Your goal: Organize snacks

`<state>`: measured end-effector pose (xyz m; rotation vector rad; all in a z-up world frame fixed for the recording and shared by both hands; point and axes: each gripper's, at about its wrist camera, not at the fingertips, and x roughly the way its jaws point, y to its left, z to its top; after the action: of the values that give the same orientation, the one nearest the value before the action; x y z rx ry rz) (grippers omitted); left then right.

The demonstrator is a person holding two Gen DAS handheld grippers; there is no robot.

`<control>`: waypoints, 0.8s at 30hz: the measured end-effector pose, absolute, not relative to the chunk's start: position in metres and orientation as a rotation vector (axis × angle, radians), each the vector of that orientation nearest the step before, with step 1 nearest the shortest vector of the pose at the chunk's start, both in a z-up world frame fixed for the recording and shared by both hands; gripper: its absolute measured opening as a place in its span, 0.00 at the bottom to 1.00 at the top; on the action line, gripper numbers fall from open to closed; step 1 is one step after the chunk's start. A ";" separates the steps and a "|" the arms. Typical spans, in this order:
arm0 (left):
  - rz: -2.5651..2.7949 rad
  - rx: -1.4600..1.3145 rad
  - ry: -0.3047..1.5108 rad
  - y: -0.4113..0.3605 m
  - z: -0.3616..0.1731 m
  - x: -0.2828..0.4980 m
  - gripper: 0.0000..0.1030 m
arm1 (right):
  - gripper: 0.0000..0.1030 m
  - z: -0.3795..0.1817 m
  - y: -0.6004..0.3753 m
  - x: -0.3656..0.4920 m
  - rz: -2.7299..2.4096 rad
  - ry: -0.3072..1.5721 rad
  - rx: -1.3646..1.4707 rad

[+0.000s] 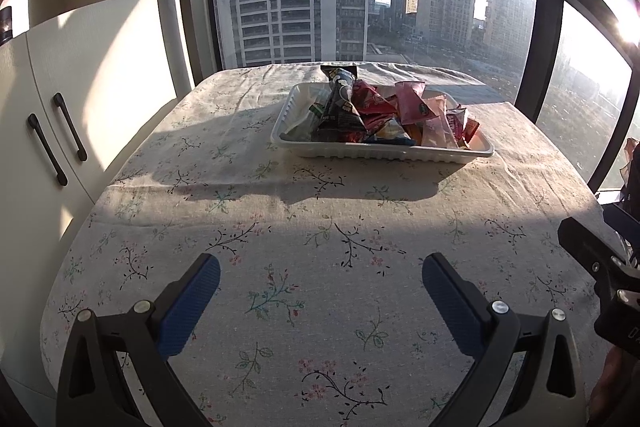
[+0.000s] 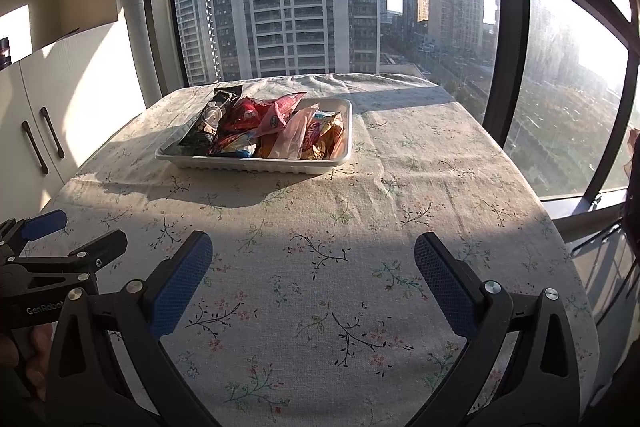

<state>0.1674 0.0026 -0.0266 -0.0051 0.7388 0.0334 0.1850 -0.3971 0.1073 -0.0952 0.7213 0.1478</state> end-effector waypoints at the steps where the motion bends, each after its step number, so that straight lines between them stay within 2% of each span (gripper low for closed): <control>1: 0.032 -0.005 0.739 0.003 -0.027 0.167 1.00 | 1.00 0.108 -0.397 0.185 0.149 0.721 -0.095; 24: 0.029 -0.006 0.747 0.001 -0.030 0.167 1.00 | 1.00 0.108 -0.399 0.184 0.141 0.727 -0.085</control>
<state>0.1673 0.0006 -0.0298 -0.0065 0.7471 0.0287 0.1842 -0.3986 0.1082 -0.0848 0.7266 0.1411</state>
